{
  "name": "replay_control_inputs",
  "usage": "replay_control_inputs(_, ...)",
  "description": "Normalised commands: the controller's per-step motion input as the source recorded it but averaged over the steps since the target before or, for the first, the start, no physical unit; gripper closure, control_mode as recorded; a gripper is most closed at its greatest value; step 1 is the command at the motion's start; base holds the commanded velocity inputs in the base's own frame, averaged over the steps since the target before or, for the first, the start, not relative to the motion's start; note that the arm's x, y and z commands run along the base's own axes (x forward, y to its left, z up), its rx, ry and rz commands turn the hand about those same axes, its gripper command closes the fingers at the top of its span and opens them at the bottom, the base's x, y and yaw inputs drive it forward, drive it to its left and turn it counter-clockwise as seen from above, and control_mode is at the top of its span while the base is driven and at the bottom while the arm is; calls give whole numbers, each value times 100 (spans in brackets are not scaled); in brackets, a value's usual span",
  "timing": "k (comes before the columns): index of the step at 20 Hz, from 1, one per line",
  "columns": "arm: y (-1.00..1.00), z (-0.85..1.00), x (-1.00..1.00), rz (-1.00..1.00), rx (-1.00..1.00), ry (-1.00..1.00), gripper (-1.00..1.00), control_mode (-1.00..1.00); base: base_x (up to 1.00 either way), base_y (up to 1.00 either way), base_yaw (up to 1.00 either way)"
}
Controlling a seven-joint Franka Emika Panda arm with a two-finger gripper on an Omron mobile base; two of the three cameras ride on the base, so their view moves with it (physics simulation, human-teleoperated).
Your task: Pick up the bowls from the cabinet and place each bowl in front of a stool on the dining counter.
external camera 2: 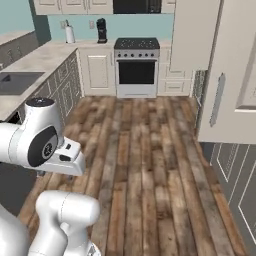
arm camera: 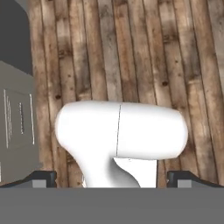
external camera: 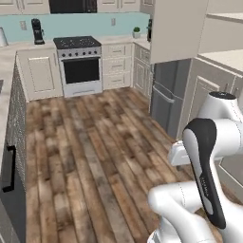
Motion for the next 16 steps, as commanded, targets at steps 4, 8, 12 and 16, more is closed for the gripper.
replay_control_inputs(4, 0, 0, 0, 0, 0, 0, -100, 100, 100, 5, -25)
replay_control_inputs(8, 0, 0, 0, 0, 0, 0, -100, 100, 100, 0, -47)
replay_control_inputs(12, 0, 0, 0, 0, 0, 0, -100, 100, 100, 32, -55)
replay_control_inputs(16, 0, 0, 0, 0, 0, 0, -100, 100, 97, 28, -66)
